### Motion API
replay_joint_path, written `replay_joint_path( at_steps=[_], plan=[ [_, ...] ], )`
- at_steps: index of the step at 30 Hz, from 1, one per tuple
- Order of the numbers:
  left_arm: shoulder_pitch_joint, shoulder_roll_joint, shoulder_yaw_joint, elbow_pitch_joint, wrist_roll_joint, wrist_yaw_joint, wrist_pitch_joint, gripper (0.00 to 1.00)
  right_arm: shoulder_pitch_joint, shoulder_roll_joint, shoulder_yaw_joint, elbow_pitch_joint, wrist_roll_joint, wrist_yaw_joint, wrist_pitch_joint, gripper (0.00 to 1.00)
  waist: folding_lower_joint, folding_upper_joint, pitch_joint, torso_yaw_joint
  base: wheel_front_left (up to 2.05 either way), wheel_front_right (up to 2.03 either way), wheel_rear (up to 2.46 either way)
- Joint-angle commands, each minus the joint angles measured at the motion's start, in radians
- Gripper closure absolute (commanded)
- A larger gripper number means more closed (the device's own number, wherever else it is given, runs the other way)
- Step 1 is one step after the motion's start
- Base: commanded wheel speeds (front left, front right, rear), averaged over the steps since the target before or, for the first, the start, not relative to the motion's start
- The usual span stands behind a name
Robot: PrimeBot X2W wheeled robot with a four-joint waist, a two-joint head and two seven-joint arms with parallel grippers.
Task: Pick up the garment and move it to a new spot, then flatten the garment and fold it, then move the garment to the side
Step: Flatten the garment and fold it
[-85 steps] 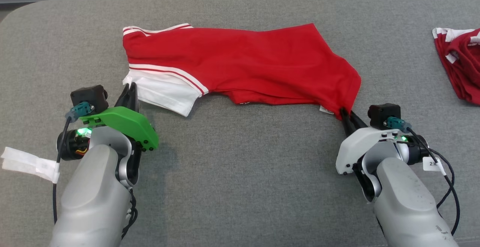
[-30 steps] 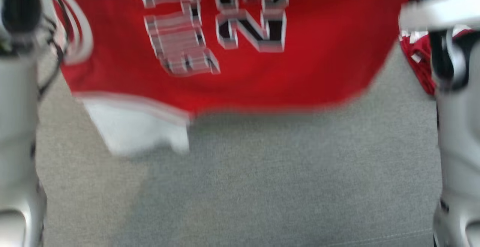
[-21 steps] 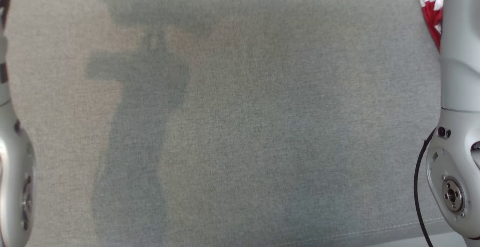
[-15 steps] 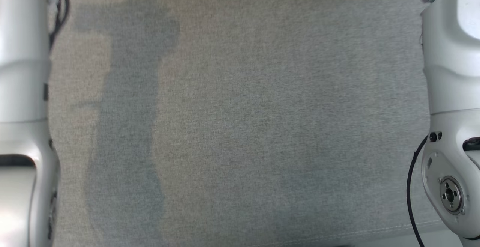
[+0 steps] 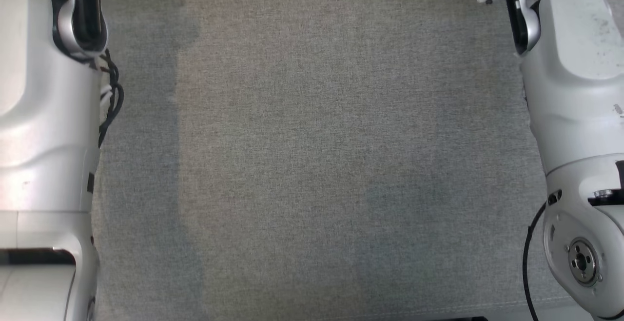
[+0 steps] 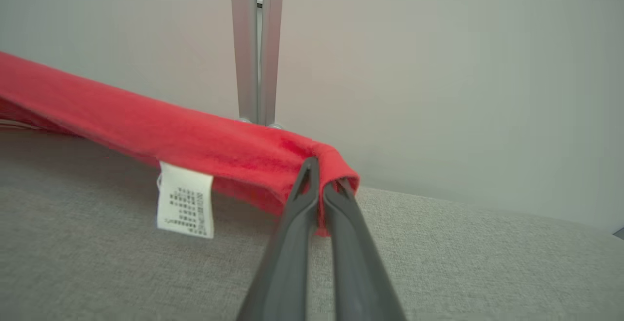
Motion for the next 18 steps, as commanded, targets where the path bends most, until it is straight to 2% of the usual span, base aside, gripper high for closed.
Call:
replay_joint_path(
  at_steps=[1,6,10,14,18],
  plan=[
    [0.041,0.013,0.010,-0.020,-0.005,-0.007,-0.004,1.00,0.027,-0.009,0.004,0.011,0.009,-0.002,-0.003,1.00,-0.0001,0.0000,-0.038,-0.013,0.00,0.00,0.00],
    [0.174,0.036,0.000,-0.089,-0.007,-0.020,0.003,1.00,0.084,-0.013,0.019,0.058,0.027,-0.002,-0.003,1.00,-0.0001,0.0000,-0.115,-0.019,0.00,0.00,0.00],
    [0.321,0.066,-0.016,-0.181,-0.021,-0.026,0.048,1.00,0.147,-0.009,0.059,0.103,0.100,-0.002,-0.002,1.00,-0.0001,0.0000,-0.200,-0.017,0.00,0.00,0.00],
    [0.485,0.092,-0.023,-0.296,-0.035,-0.003,0.102,1.00,0.221,-0.011,0.118,0.106,0.168,-0.002,-0.001,1.00,-0.0001,0.0000,-0.279,-0.016,0.00,0.00,0.00],
    [0.694,0.109,-0.025,-0.463,-0.056,0.038,0.162,1.00,0.347,-0.023,0.191,0.057,0.250,-0.002,0.002,1.00,-0.0001,0.0000,-0.358,-0.013,0.00,0.00,0.00]
  ],
)
